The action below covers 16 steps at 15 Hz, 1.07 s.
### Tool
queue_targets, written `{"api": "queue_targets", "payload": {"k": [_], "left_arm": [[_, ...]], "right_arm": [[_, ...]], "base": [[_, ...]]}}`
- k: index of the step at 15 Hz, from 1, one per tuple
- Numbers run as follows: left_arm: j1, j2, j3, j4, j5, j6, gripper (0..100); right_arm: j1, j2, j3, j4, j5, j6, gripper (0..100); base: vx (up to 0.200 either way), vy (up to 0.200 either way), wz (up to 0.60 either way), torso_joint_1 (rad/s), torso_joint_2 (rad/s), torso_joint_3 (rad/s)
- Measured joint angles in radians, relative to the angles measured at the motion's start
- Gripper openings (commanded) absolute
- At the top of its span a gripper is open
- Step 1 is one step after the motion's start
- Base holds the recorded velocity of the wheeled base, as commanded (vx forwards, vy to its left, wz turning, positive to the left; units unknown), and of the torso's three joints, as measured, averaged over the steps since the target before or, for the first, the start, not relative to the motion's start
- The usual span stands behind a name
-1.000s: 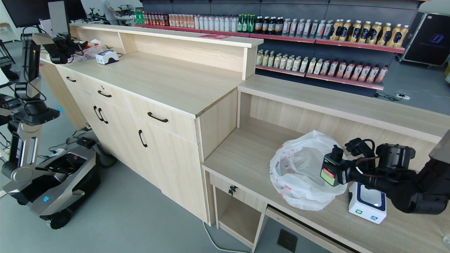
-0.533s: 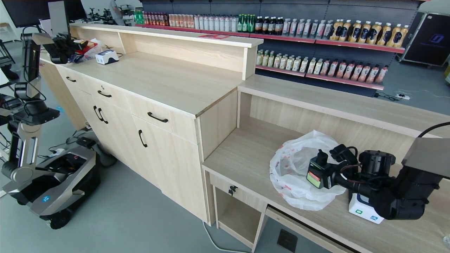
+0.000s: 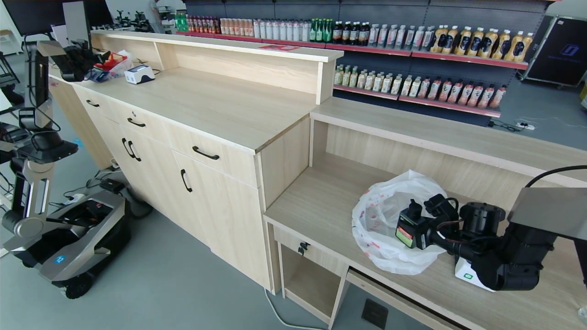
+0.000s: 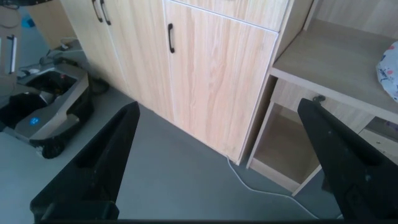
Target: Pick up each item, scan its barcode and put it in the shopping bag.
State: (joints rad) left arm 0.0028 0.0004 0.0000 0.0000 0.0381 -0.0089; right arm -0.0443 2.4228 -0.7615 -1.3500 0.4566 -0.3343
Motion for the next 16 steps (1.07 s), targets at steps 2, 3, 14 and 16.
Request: {"api": "queue_targets", "payload": {"k": [2,3,14,16], "left_arm": [[0.000,0.000,0.000,0.000,0.000,0.000,100],[0.000,0.000,0.000,0.000,0.000,0.000,100],[0.000,0.000,0.000,0.000,0.000,0.000,100],[0.000,0.000,0.000,0.000,0.000,0.000,100]], "right_arm": [[0.000,0.014,-0.002,0.000,0.000,-0.005,0],[0.001,0.023,-0.006,0.000,0.000,-0.006,0],[-0.006,0.059,-0.024,0.009,0.000,-0.004,100],[-0.006,0.053,-0.023,0.013,0.000,-0.003,100]], "base": [[0.000,0.000,0.00,0.000,0.00,0.000],[0.000,0.000,0.00,0.000,0.00,0.000],[0.000,0.000,0.00,0.000,0.00,0.000],[0.000,0.000,0.00,0.000,0.00,0.000]]}}
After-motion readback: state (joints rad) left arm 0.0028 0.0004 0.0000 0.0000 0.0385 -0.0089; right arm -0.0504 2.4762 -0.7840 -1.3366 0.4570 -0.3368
